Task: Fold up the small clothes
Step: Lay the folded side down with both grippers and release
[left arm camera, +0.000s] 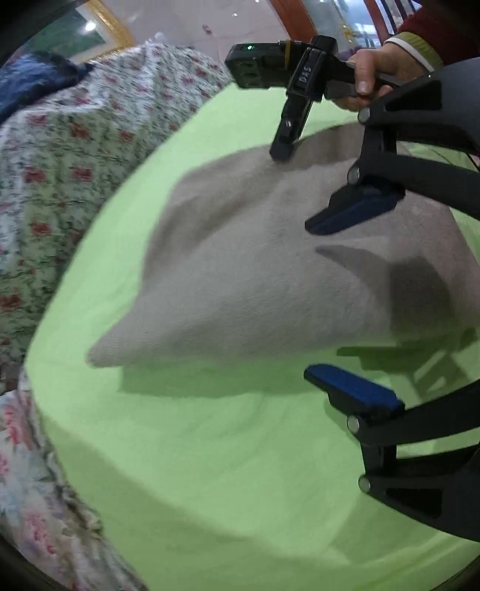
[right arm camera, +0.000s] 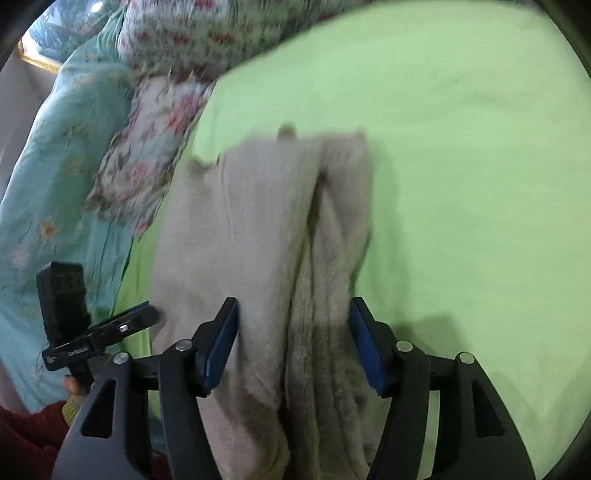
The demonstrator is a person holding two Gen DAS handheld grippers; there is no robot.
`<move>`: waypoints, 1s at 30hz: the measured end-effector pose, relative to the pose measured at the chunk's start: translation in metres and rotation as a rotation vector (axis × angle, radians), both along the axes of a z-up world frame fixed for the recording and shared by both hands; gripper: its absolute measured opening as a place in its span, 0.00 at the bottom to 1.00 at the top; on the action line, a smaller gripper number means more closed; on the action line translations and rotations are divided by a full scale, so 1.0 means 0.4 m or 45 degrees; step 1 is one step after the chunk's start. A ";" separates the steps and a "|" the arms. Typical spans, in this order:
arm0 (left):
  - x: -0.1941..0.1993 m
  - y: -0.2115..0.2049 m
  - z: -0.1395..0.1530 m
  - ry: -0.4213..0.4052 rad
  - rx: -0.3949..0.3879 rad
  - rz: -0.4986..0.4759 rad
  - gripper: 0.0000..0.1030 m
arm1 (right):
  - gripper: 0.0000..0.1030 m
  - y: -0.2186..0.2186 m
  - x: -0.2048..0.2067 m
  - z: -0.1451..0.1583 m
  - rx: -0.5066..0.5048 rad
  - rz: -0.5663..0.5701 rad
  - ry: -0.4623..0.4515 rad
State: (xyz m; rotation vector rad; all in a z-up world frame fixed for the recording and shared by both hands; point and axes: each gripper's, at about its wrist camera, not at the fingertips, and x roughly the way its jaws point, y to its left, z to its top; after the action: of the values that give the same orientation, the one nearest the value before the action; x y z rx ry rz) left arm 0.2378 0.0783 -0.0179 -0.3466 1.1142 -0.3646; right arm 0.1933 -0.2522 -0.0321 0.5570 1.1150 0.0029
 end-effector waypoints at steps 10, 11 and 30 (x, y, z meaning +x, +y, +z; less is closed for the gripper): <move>0.109 0.067 -0.032 0.043 0.003 -0.029 0.72 | 0.32 0.018 0.184 0.023 -0.105 -0.117 -0.025; 0.113 0.065 -0.036 0.049 0.006 -0.025 0.71 | 0.15 0.016 0.195 0.013 -0.119 -0.129 0.010; 0.098 -0.068 -0.011 0.037 0.296 0.150 0.65 | 0.14 -0.073 0.106 0.034 -0.133 -0.172 -0.067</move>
State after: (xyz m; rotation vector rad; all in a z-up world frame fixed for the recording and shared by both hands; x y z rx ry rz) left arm 0.2769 0.0511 -0.0223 -0.2112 1.1460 -0.1242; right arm 0.2358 -0.2815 -0.0183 0.5345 1.0183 -0.1562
